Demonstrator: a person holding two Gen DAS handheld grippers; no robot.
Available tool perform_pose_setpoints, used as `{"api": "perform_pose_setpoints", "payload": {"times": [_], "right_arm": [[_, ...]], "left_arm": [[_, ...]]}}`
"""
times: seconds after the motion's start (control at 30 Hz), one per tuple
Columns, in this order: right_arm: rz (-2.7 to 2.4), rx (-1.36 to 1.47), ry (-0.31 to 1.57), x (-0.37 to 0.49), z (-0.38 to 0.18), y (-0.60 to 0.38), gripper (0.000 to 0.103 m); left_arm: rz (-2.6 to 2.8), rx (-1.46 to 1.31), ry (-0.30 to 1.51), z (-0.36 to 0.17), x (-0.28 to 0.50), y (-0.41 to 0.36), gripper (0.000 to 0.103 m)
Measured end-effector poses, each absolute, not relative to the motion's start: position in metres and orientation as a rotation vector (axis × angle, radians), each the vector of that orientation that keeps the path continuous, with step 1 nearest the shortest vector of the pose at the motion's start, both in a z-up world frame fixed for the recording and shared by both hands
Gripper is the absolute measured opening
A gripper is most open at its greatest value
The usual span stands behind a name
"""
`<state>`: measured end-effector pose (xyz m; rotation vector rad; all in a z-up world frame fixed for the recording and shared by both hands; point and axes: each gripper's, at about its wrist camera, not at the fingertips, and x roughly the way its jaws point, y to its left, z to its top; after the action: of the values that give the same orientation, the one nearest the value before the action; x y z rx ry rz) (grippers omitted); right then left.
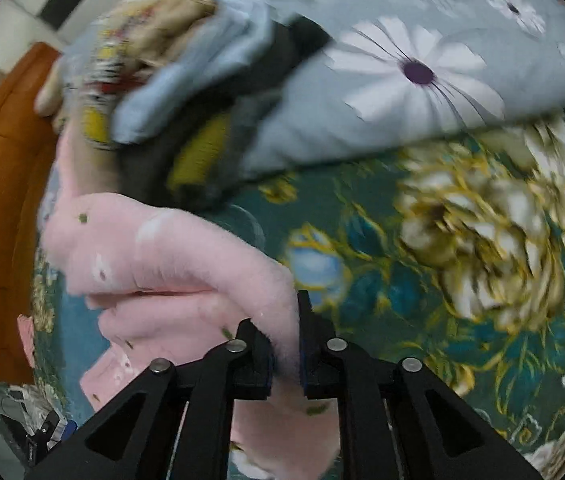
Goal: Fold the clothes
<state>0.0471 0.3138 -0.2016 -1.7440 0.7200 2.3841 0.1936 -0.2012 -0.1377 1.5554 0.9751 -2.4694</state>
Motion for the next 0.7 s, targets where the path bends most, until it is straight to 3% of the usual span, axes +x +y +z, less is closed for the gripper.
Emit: {"api": "perform_pose_setpoints", "payload": {"times": [0.13,0.2,0.27,0.33,0.53,0.7], "right_arm": [[2.399,-1.754,0.388,0.055,-0.177,0.310,0.031],[2.483,-1.685,0.182,0.057,-0.159,0.289,0.034],[2.590,-1.676,0.047,0.059,-0.154,0.258,0.055],[2.698,-1.776,0.005,0.058,-0.169,0.211,0.064],[2.751,-2.171,0.132,0.058,-0.244,0.080,0.064],[2.717,-2.133,-0.018,0.048,-0.260,0.038,0.064]], "left_arm": [[-2.370,1.514,0.943,-0.144,0.200,-0.216,0.102],[-2.317,1.483,0.926,-0.146,0.205,-0.226,0.102],[-2.266,1.456,0.910,-0.148,0.210,-0.235,0.102],[-2.233,1.452,0.896,-0.152,0.215,-0.243,0.102],[-2.125,1.474,0.872,-0.173,0.241,-0.263,0.103],[-2.101,1.536,0.906,-0.195,0.244,-0.268,0.103]]}}
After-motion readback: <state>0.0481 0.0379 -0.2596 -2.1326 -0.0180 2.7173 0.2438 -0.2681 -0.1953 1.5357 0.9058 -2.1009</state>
